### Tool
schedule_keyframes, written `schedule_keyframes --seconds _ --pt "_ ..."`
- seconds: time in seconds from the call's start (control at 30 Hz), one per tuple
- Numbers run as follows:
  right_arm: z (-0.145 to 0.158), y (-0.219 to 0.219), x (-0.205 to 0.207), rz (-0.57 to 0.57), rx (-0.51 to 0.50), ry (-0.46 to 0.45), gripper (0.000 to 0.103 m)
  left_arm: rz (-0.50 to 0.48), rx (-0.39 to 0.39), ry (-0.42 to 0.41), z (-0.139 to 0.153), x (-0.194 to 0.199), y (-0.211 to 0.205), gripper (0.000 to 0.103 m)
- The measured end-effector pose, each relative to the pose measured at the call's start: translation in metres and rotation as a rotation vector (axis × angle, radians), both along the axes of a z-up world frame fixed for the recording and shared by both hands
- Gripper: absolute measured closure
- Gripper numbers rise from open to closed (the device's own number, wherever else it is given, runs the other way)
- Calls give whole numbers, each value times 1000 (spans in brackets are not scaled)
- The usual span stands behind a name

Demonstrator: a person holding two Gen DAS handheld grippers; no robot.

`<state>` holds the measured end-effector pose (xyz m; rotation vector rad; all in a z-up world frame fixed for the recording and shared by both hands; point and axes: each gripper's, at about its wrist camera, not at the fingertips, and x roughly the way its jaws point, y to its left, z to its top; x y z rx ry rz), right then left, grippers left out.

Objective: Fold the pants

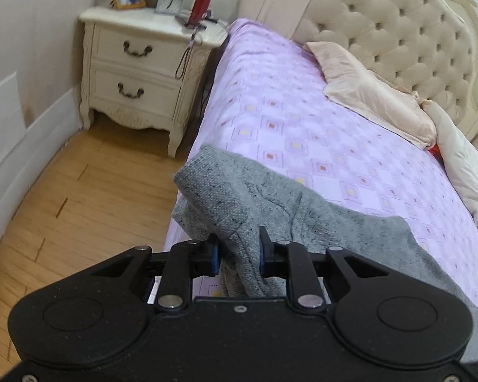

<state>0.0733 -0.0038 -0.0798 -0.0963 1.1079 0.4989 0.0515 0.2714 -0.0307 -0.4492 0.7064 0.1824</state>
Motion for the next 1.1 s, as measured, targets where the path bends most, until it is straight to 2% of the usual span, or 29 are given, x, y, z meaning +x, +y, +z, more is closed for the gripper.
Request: schedule_keyframes --seconds 0.07,0.2,0.3,0.37,0.4,0.47,0.6,0.73,0.83,0.97,1.03,1.1 --pt "10 -9 9 -36 54 5 102 -18 33 -19 7 -3 -7 76" --pt "25 -27 46 -178 95 -90 102 -51 101 -64 21 -4 -20 76" --pt "21 -38 85 -285 129 -91 102 -68 125 -87 28 -4 -26 76" --pt "9 -38 106 -338 104 -102 102 -78 137 -99 32 -5 -28 76" --pt "4 -39 114 -351 86 -111 102 -81 141 -102 33 -5 -29 76" --pt "-3 -44 124 -366 119 -130 103 -87 146 -108 35 -4 -30 76" --pt "-1 -46 138 -382 124 -147 103 -100 173 -116 38 -4 -35 76" --pt "13 -38 114 -309 112 -154 101 -117 209 -126 42 -4 -43 76" --pt "19 -30 79 -214 117 -87 101 -127 214 -139 50 -5 -47 76" --pt "2 -24 19 -125 72 48 101 -155 248 -170 63 -9 -58 77" --pt "-1 -26 -6 -92 102 50 101 -175 264 -190 72 -11 -66 77" --pt "5 -32 -14 -117 134 51 101 -202 284 -211 82 -13 -76 77"
